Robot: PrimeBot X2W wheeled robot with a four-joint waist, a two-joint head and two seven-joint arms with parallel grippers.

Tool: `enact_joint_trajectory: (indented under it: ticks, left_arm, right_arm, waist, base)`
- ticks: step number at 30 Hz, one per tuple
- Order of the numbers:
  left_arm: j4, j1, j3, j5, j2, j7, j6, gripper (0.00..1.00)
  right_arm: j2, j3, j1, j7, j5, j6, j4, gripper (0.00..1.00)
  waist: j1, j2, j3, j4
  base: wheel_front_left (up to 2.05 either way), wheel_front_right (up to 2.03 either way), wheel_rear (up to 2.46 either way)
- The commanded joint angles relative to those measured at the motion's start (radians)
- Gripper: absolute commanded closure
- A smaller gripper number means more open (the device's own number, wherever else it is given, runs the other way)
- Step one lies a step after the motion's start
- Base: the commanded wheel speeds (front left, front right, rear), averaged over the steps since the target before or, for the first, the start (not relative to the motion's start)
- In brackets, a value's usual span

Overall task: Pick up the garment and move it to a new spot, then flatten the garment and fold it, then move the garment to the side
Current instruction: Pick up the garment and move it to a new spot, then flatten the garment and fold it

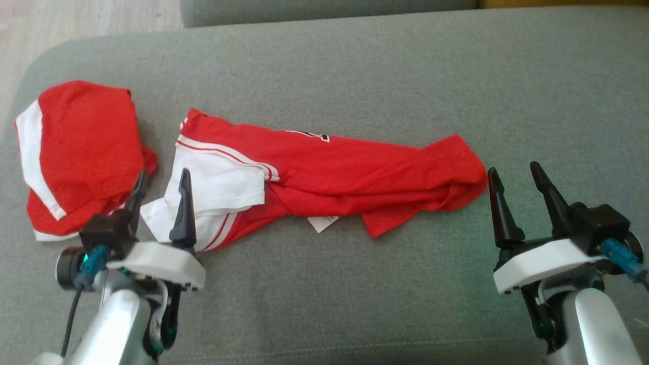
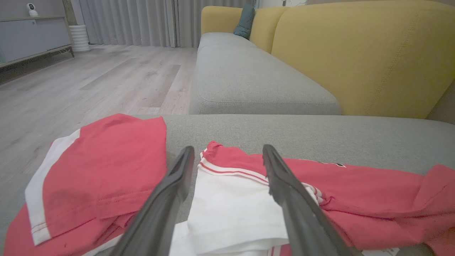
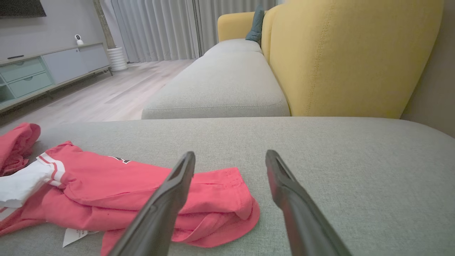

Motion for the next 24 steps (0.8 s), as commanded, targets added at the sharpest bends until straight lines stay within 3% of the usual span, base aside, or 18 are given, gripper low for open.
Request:
enact_joint_trajectory:
  ticks: [1, 24]
  left_arm:
    - [-0.034, -0.013, 0.050, 0.011, 0.024, -0.012, -0.009, 0.00]
    - [-0.014, 0.042, 0.078, 0.050, -0.001, -0.012, -0.038, 0.00]
  right_arm:
    - [-0.015, 0.021, -0.001, 0.003, 0.001, -0.001, -0.036, 0.00]
    - [-0.008, 0.020, 0.039, 0.020, 0.003, -0.001, -0.048, 0.00]
  waist:
    - [0.0000, 0.0000, -0.012, -0.001]
    - [0.0000, 0.0000, -0.035, -0.008]
  base:
    - [0.00, 0.00, 0.00]
    - [0.00, 0.00, 0.00]
